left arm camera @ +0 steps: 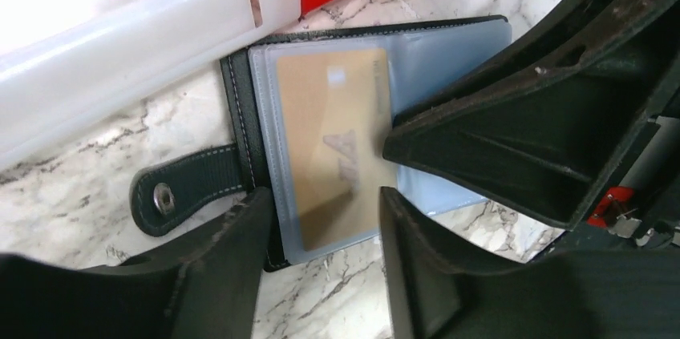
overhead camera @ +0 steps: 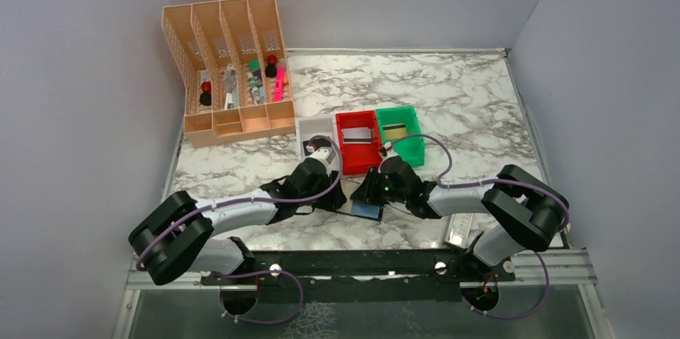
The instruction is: Take the credit cards out of the card holder
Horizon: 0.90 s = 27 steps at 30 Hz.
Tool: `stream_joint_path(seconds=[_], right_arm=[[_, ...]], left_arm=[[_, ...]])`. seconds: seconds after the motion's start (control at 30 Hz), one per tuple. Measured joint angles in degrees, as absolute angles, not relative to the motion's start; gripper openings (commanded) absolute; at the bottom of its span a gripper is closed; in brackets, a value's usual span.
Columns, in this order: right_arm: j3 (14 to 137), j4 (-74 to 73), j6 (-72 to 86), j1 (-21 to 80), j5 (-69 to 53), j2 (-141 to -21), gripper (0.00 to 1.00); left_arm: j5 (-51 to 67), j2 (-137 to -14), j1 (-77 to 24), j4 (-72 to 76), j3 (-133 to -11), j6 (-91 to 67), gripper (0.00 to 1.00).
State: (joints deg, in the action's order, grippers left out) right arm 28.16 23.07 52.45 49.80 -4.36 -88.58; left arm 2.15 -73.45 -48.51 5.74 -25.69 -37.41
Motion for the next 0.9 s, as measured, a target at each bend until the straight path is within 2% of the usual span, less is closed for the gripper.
stream_joint_path(seconds=[0.2,0.33,0.53,0.63,0.7,0.9], right_arm=[[26.89,25.69,52.42,49.60,-7.27,-88.62,0.23],[25.56,27.33,52.47,49.50,-10.00,-88.62,0.15],[22.52,30.22,54.19,49.43,-12.58,-88.05,0.16],[20.86,30.26,55.18,49.43,-13.08,-86.50,0.22],[19.84,29.47,55.44,49.56,-13.15,-84.75,0.26],[19.57,23.20,53.91,49.56,-11.79,-79.92,0.28]], left_arm=[[1.93,-74.61,-48.31,9.17,-24.51,-37.26,0.25],[2.17,-74.15,-48.45,11.31,-22.70,-37.60,0.18],[1.80,-69.69,-51.64,12.56,-18.57,-40.38,0.09],[1.34,-68.16,-54.22,12.32,-17.52,-42.15,0.10],[0.69,-67.70,-56.05,11.73,-17.45,-43.29,0.15],[-1.41,-65.82,-60.31,8.19,-17.45,-46.89,0.39]])
